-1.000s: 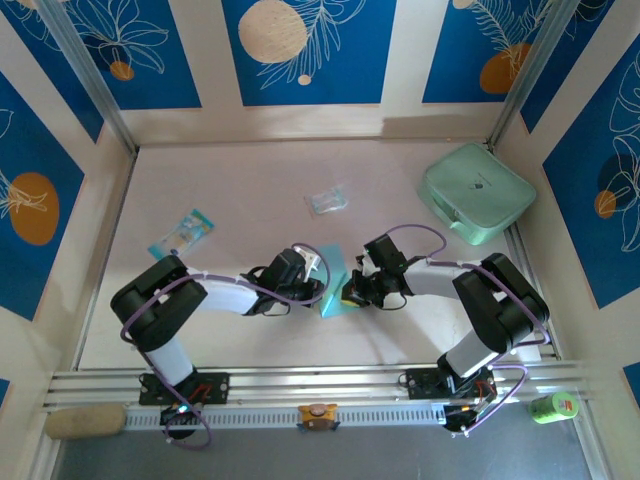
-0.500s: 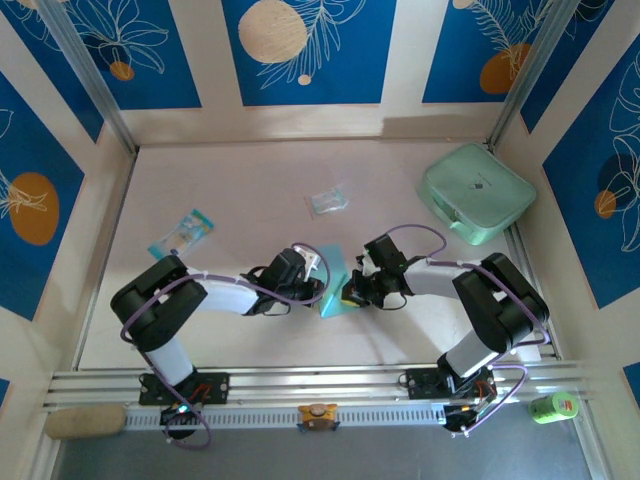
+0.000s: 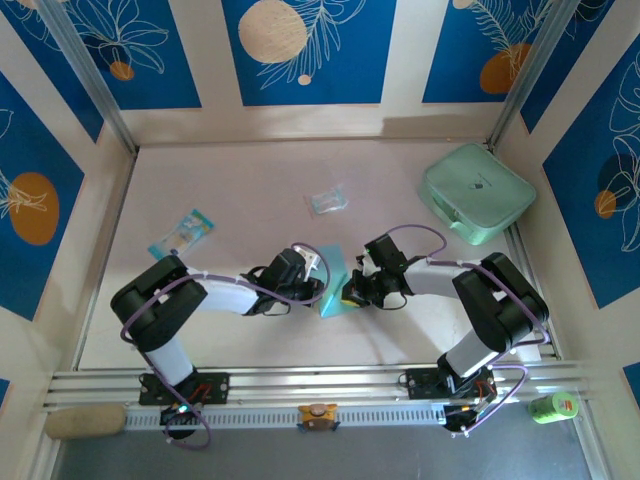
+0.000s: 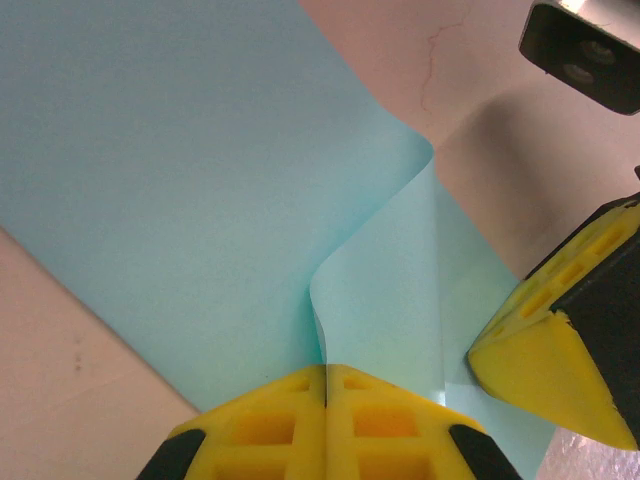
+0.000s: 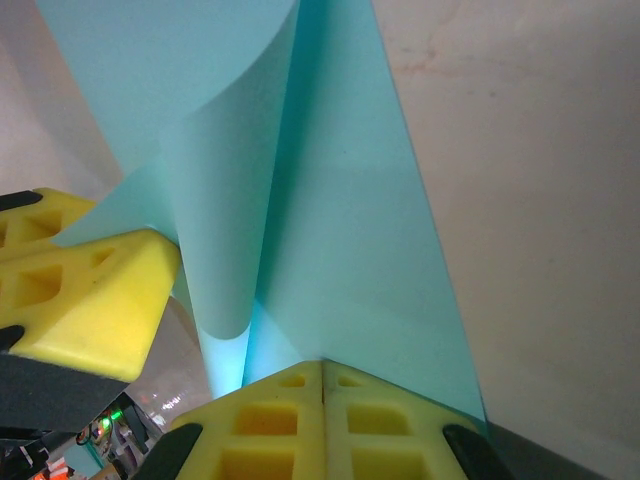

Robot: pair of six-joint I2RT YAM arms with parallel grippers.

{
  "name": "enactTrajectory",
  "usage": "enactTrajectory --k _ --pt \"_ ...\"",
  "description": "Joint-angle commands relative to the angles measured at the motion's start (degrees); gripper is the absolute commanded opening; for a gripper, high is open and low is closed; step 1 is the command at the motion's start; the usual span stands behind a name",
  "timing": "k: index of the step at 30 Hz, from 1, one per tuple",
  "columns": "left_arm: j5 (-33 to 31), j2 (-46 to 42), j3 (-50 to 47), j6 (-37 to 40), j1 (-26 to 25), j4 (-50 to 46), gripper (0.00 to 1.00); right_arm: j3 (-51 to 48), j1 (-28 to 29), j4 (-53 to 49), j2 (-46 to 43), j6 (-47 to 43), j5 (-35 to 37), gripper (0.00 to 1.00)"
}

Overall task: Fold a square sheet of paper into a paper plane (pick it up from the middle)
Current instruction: Fold the triangle a second time at the center of the table.

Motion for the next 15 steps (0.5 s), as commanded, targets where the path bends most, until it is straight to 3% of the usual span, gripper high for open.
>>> enactTrajectory --k 1,15 --pt "-1.09 -0.75 -0.42 1.13 0.51 0.25 0.01 -1.1 -0.2 -3.74 1.63 -0.99 1.94 0.01" --pt "-1.83 -0.77 -0.39 0.88 0.52 -0.91 0.01 -1.01 -0.29 -3.82 1.54 -1.1 1.85 0.01"
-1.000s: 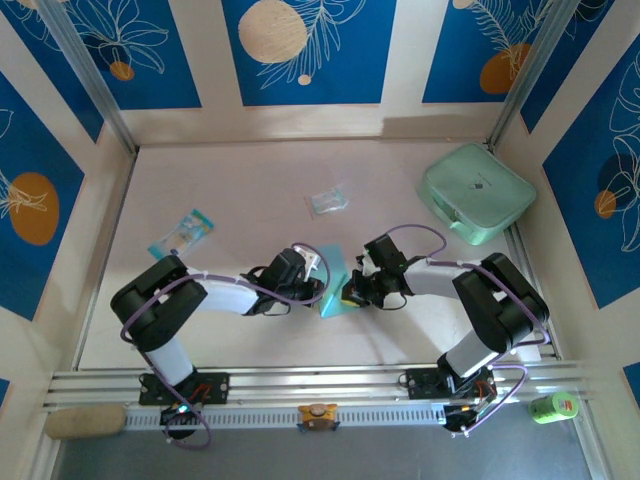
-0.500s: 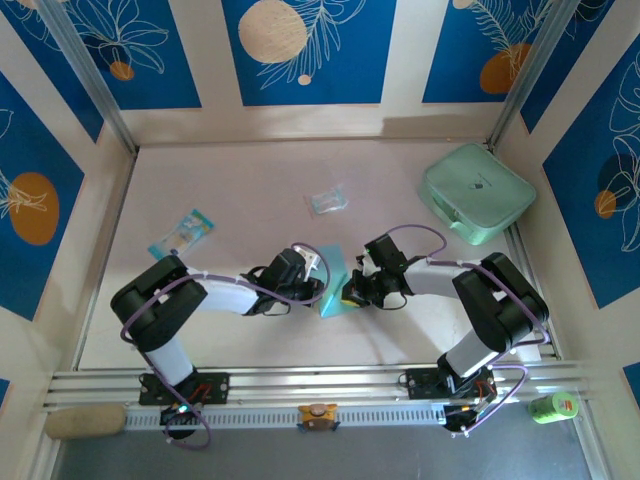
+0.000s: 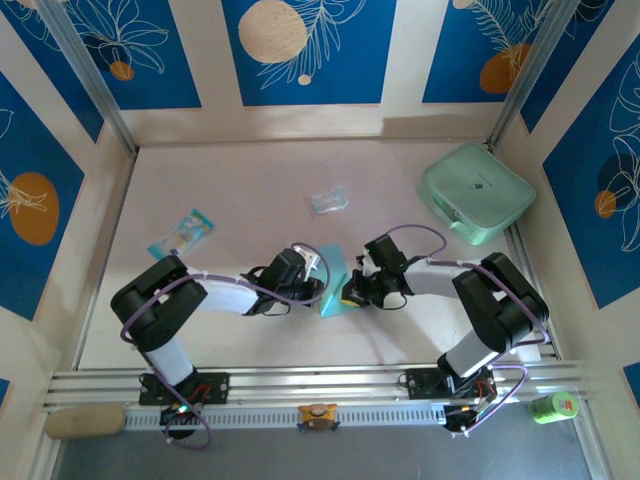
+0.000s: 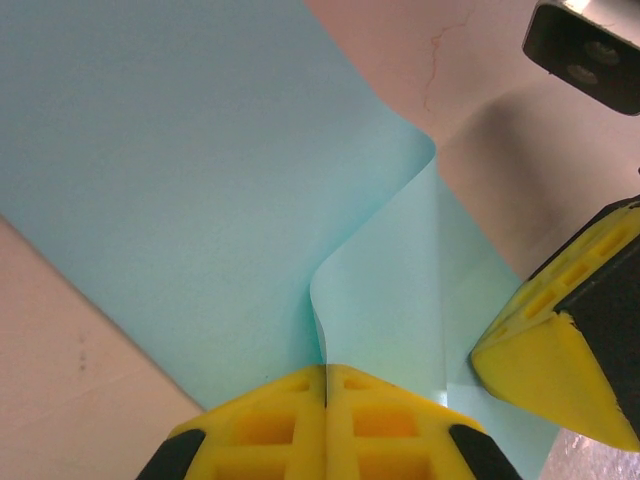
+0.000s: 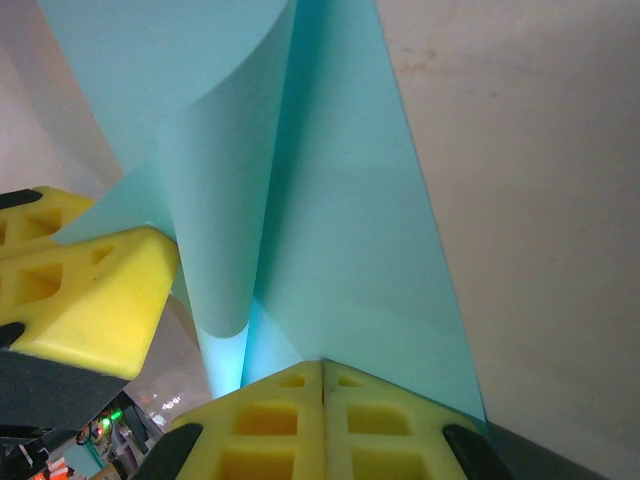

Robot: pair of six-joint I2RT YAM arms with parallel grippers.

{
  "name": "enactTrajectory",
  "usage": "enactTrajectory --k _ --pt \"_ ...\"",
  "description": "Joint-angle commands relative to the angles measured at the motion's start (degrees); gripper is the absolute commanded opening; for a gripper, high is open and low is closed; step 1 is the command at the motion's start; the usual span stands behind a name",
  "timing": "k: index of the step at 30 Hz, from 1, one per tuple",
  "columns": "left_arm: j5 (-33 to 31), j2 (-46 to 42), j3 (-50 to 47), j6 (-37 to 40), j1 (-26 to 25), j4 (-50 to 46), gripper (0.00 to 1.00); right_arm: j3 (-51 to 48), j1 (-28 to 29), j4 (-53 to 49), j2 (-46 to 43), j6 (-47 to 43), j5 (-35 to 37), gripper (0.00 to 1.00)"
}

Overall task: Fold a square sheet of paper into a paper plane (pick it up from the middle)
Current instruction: Fold the triangle a second time at the center of the table.

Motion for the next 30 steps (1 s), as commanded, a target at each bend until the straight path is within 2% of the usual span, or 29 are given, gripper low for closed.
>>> enactTrajectory --k 1,23,30 --pt "-1.64 -0.79 -0.42 0.86 0.48 -0.8 0.01 -0.95 -0.29 -3.85 1.54 -1.05 1.84 0.01" --pt "0.74 1.69 0.23 0.95 0.53 -1.08 0.0 -0.65 -0.29 -3.84 1.32 -1.05 1.59 0.01" --pt "1.26 2.26 0.44 0.81 0.54 -1.13 0.0 0.81 -0.46 -1.74 -2.55 -0.02 0.79 0.07"
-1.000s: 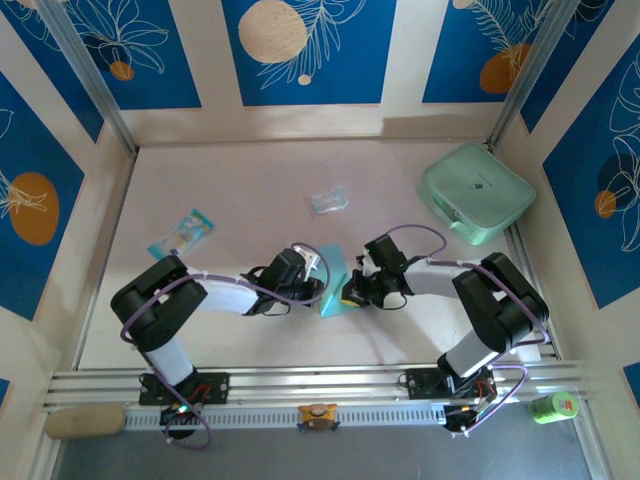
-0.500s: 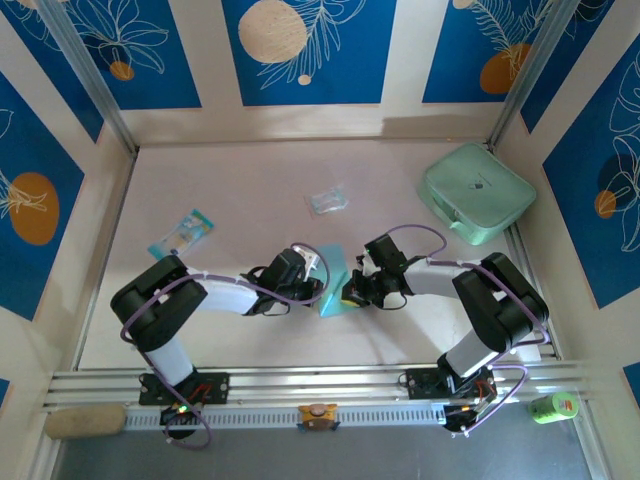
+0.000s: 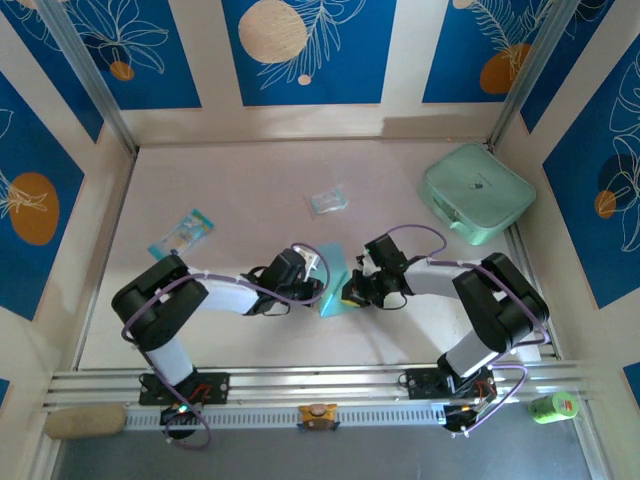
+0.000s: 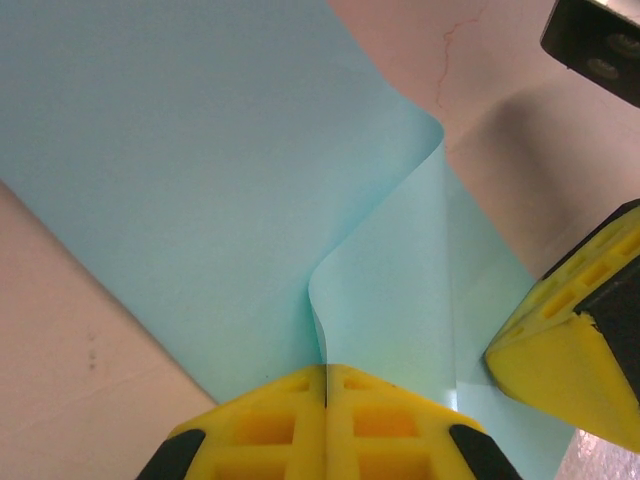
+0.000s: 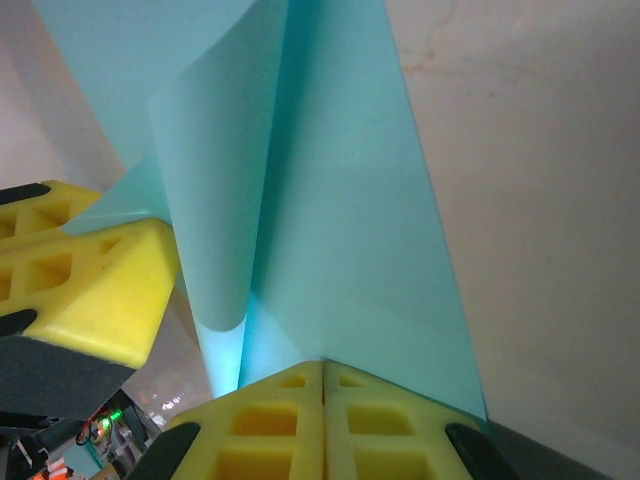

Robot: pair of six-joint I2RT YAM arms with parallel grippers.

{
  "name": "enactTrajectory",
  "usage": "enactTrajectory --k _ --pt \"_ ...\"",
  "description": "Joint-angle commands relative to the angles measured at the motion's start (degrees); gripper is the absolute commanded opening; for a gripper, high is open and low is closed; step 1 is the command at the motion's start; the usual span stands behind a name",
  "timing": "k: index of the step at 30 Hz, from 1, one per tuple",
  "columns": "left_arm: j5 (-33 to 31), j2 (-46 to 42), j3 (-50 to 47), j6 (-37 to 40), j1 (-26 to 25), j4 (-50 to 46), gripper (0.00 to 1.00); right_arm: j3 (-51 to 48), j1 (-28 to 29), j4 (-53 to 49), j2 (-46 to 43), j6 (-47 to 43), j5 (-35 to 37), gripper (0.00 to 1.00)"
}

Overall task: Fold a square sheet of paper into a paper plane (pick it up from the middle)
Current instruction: Fold the triangle a second time at the center of the table.

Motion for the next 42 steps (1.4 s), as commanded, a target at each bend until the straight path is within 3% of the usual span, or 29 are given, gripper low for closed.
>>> enactTrajectory --k 1,10,17,28,35,42 --pt "1.44 1.78 0.43 0.79 0.43 -1.09 0.0 1.03 -0.48 -1.37 -2.9 0.14 0.59 0.07" --pt "2.23 2.33 1.17 1.04 0.4 -1.56 0.0 4.04 -0.36 6.45 -0.39 2.62 -4.77 0.02" --pt "2.23 2.31 1.22 1.1 0.43 -1.88 0.0 6.68 0.81 6.83 3.99 3.05 -4.23 0.02" --pt "2.58 2.48 1.61 1.28 0.41 -2.69 0.0 -0.46 -0.57 11.35 6.64 3.91 -2.94 0.01" --pt "3.02 3.1 2.29 1.37 0.41 -4.07 0.0 -2.04 -1.77 13.06 4.62 4.7 -4.08 0.02" --pt "3.02 3.26 2.71 1.41 0.45 -4.83 0.0 2.96 -3.47 9.0 2.12 2.16 -3.36 0.03"
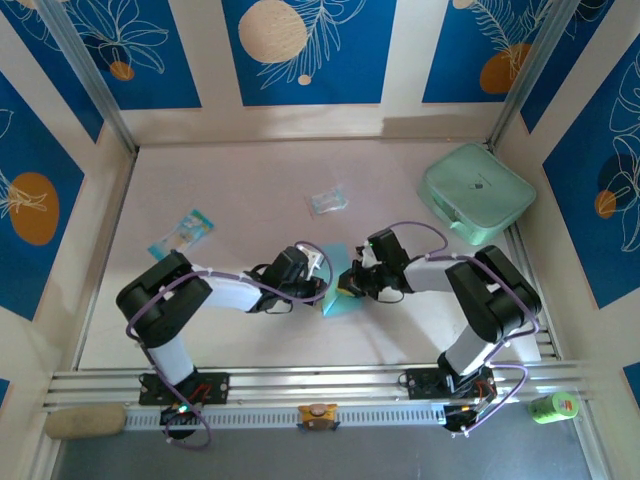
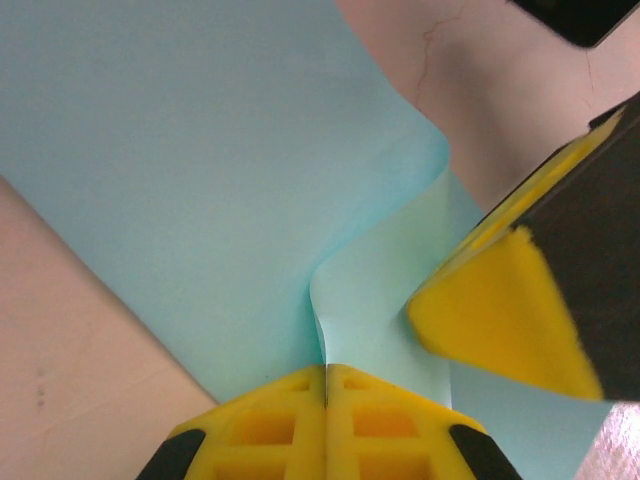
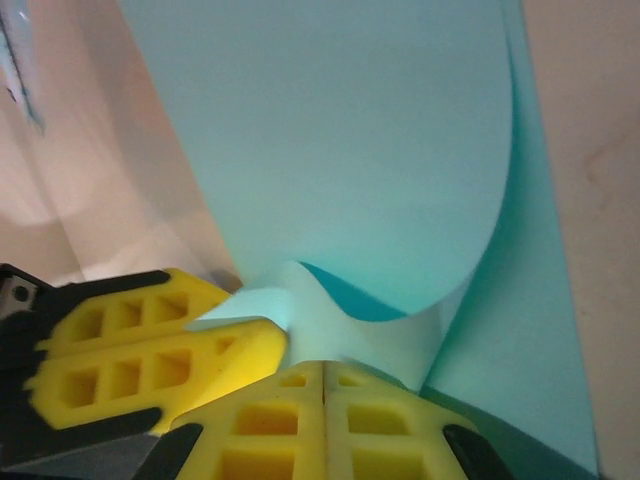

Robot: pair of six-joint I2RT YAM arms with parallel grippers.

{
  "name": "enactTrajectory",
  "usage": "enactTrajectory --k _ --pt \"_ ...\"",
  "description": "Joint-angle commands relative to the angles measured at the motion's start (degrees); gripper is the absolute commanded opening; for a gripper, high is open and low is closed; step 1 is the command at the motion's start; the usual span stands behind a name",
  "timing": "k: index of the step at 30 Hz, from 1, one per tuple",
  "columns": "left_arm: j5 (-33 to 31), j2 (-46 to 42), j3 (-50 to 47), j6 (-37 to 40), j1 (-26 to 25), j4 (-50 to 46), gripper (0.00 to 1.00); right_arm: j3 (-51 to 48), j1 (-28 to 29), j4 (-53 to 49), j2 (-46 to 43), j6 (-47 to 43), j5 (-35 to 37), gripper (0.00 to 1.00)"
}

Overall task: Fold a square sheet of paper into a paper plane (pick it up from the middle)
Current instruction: Fold the triangle a second time at the center of the table.

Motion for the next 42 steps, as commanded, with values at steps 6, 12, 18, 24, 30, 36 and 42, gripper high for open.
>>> enactTrajectory --k 6,12,18,24,30,36,42 --pt "0.82 1.68 1.12 1.66 0.38 -5.13 0.0 3.5 -1.78 -6.62 0.97 -3.91 4.4 0.02" --pt "0.64 1.42 0.92 1.76 0.35 -5.22 0.0 -0.41 -2.14 -4.84 3.19 -3.2 6.47 0.02" --pt "0.55 1.36 1.01 2.17 0.39 -5.84 0.0 -0.14 -3.71 -4.19 1.69 -2.54 3.74 0.02" --pt "0.55 1.41 1.19 2.19 0.33 -5.92 0.0 2.87 -5.21 -4.79 -0.71 -4.16 0.84 0.02" --pt "0.64 1.41 1.2 2.26 0.36 -6.01 0.0 2.27 -6.3 -4.16 3.15 -4.8 2.85 0.02" --pt "0.3 1.14 1.01 2.33 0.35 -6.18 0.0 -0.59 -6.66 -4.3 5.35 -3.45 6.85 0.01" --pt "0.24 1.14 1.04 2.35 0.34 -6.18 0.0 -0.27 -7.99 -2.33 0.51 -3.84 2.1 0.02"
